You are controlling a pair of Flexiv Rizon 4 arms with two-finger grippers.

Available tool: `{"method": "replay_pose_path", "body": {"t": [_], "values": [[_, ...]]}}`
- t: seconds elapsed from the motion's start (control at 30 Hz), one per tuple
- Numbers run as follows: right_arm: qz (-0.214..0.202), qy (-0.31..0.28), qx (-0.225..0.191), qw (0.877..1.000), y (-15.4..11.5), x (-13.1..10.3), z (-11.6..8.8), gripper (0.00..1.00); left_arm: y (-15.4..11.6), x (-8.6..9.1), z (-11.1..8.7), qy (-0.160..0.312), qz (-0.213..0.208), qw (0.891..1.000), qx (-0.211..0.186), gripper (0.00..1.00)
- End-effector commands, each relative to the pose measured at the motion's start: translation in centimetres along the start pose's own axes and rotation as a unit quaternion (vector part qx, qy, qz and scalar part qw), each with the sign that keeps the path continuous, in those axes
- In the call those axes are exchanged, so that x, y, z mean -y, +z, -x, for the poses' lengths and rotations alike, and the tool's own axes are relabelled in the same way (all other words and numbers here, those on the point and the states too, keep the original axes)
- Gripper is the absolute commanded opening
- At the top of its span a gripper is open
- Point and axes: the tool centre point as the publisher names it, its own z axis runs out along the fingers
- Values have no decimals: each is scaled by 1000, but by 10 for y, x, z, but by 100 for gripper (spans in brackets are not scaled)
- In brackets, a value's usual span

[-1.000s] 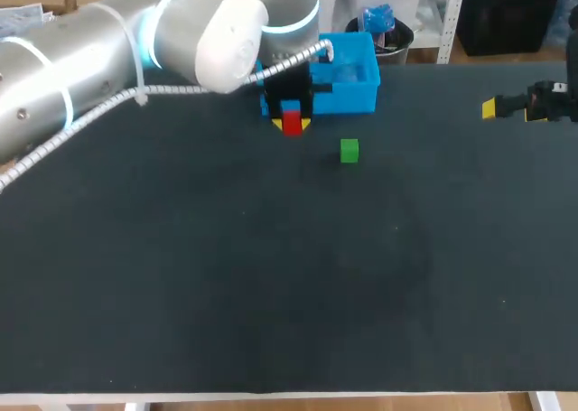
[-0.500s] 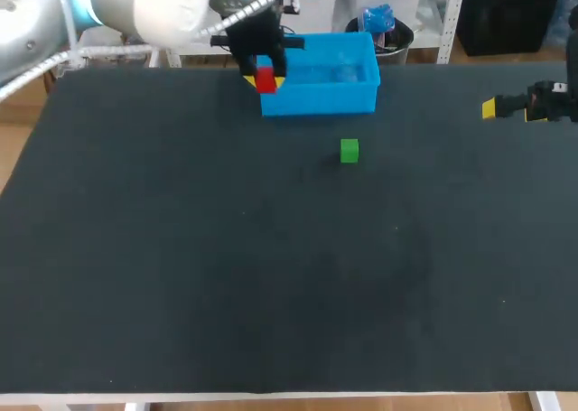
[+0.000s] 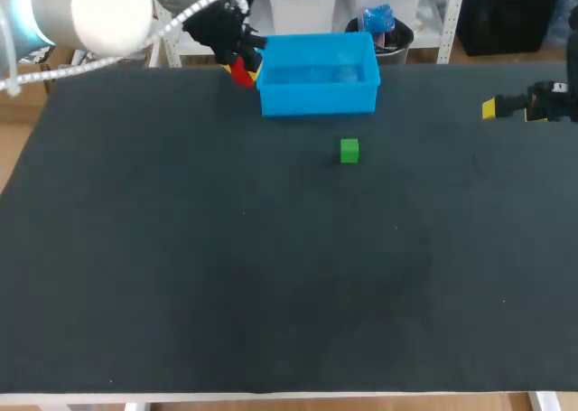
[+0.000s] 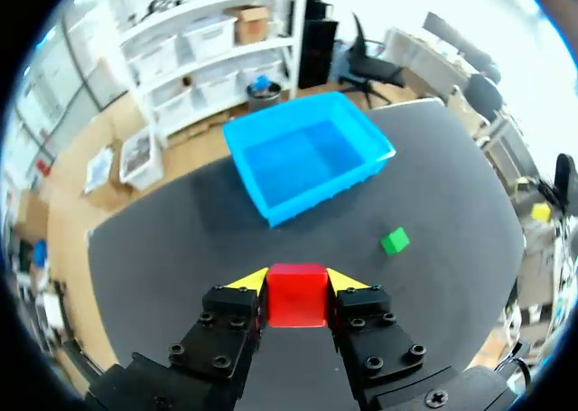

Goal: Use the left arm to pick the red cube and place it into the blue plastic box first, then use the right arm to grasp the green cube and put it into the same blue plastic box after the first action is fully finished.

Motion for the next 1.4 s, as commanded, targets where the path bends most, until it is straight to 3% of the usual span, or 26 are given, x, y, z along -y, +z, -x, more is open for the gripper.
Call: {"method": "replay_pose_path", "body": {"t": [0.03, 0.37, 0.67, 0.87, 1.4], "values": [[-1, 0, 0, 1000, 1, 0, 0, 100, -3, -7, -11, 31, -65, 997, 34, 0], [-1, 0, 0, 1000, 1, 0, 0, 100, -9, -15, -17, 98, -97, 987, 88, 0], [-1, 0, 0, 1000, 1, 0, 0, 100, -3, -18, -9, 112, -109, 982, 101, 0], [-1, 0, 0, 1000, 1, 0, 0, 100, 7, -16, 11, 124, -112, 980, 108, 0], [-1, 0, 0, 1000, 1, 0, 0, 100, 56, -11, 92, 165, -133, 967, 140, 0]]}}
